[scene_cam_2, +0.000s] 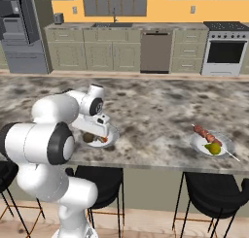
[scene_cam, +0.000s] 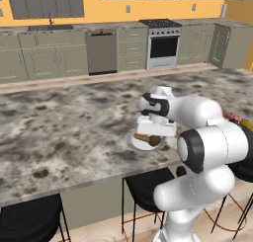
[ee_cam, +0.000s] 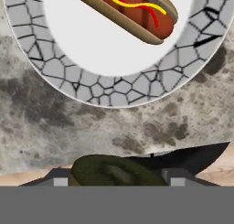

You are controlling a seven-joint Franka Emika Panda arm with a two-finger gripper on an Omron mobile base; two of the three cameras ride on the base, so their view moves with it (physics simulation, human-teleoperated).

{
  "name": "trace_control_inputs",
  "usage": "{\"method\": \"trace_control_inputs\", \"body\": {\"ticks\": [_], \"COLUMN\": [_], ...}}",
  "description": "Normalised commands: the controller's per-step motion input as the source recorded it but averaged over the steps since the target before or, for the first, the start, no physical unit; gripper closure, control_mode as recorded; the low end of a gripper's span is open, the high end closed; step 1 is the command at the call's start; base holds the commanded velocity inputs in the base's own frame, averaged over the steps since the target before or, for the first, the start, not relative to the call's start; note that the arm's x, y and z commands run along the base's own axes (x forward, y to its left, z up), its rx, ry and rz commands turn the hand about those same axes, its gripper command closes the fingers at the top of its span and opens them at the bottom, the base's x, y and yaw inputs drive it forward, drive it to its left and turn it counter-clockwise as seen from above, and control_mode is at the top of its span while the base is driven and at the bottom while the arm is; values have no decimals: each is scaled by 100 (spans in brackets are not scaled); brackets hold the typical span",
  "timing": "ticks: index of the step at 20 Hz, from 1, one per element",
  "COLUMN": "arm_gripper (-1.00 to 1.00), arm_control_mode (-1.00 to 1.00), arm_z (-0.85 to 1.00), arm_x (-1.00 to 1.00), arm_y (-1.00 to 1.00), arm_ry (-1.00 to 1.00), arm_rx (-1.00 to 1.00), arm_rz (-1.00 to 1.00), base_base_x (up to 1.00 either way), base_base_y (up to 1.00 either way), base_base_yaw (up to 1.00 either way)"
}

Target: Pick up the pear and kiwi from the fridge and place one fruit on each plate on the dining counter.

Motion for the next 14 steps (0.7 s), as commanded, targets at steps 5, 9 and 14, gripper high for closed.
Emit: {"method": "trace_control_inputs", "body": {"ticks": [5,9,14], "arm_gripper": [100,100,100], "arm_control_mode": [-100,-100,-100], "arm_z": [-29,-32,-30], "arm_x": [30,29,23], "arm_y": [5,11,15], "arm_ry": [1,0,0], "arm_rx": [0,0,0], "arm_rz": [0,0,-2], "base_base_x": [0,0,0], "base_base_y": [0,0,0], "base_base_yaw": [0,0,0]}}
